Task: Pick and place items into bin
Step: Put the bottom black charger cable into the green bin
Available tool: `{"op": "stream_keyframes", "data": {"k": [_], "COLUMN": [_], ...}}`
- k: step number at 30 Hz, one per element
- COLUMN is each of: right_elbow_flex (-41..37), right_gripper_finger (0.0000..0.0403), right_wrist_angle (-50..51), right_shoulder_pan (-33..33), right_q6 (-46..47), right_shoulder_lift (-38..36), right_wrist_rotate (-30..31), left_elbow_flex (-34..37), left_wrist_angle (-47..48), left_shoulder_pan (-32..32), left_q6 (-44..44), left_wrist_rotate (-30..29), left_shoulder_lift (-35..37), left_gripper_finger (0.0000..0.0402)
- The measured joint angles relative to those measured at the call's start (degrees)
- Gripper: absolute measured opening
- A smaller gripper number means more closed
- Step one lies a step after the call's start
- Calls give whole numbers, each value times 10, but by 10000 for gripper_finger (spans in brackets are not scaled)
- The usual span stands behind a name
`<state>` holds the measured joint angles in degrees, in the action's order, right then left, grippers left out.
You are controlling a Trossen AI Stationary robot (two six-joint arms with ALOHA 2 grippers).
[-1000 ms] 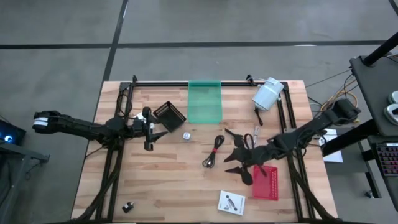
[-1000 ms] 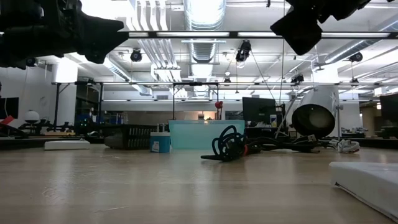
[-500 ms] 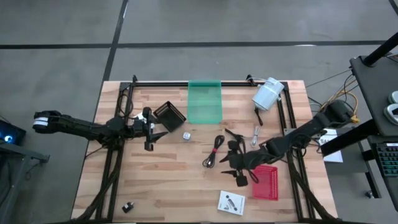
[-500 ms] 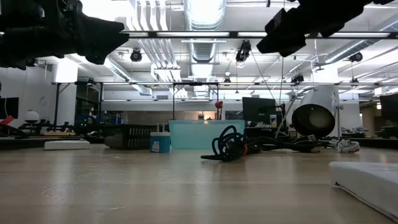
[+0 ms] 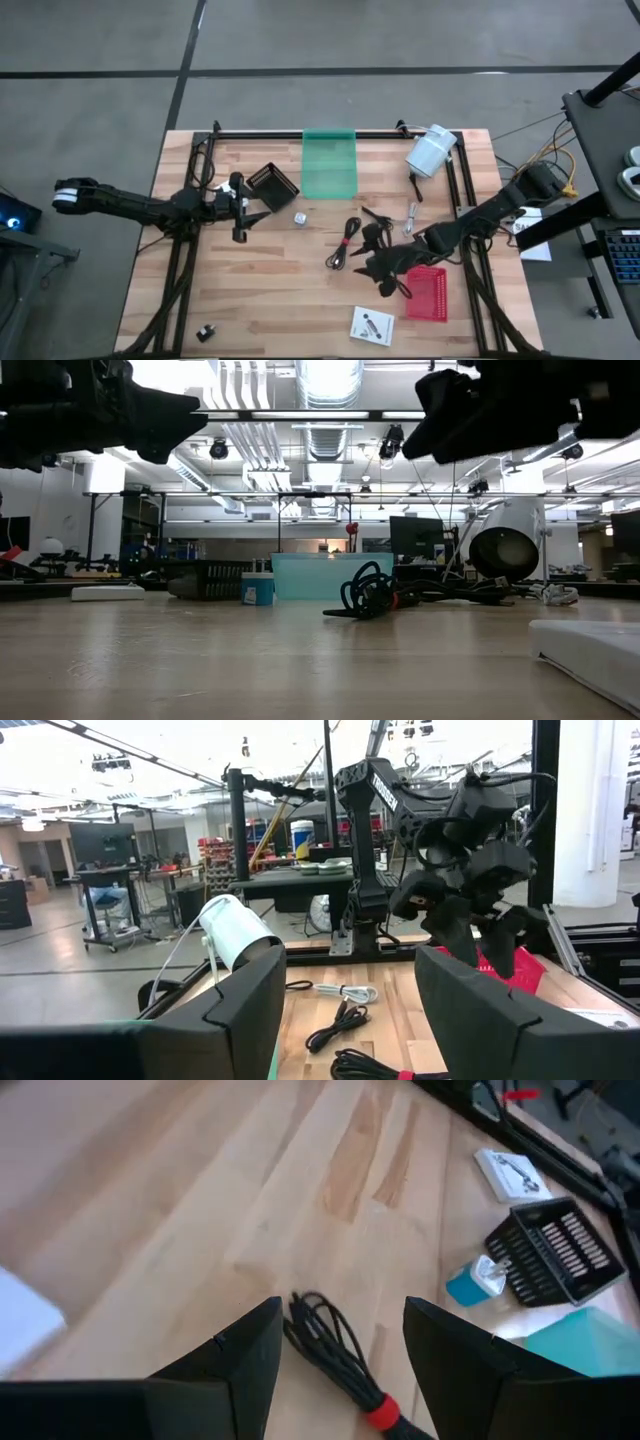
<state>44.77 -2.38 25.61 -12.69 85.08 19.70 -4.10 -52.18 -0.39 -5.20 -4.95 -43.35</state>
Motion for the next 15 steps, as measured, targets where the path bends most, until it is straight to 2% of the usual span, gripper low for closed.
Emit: {"op": "stream_keyframes", "data": {"k": [9, 15], "right_elbow_flex": [0, 11], "right_gripper_finger": [194, 194], "right_wrist_angle": [-7, -26], "right_shoulder_pan": [-5, -8], "right_q6": [-83, -109], "right_shoulder_lift": [65, 99], "right_wrist_rotate": [1, 33], "left_elbow_flex": [0, 0], "left_wrist_angle": [-1, -1], "left_shoulder_pan": [0, 0], "left_q6": [0, 0], "left_wrist_rotate": [0, 0], "left_shoulder_lift": [0, 0], "left_gripper_finger": [208, 208]}}
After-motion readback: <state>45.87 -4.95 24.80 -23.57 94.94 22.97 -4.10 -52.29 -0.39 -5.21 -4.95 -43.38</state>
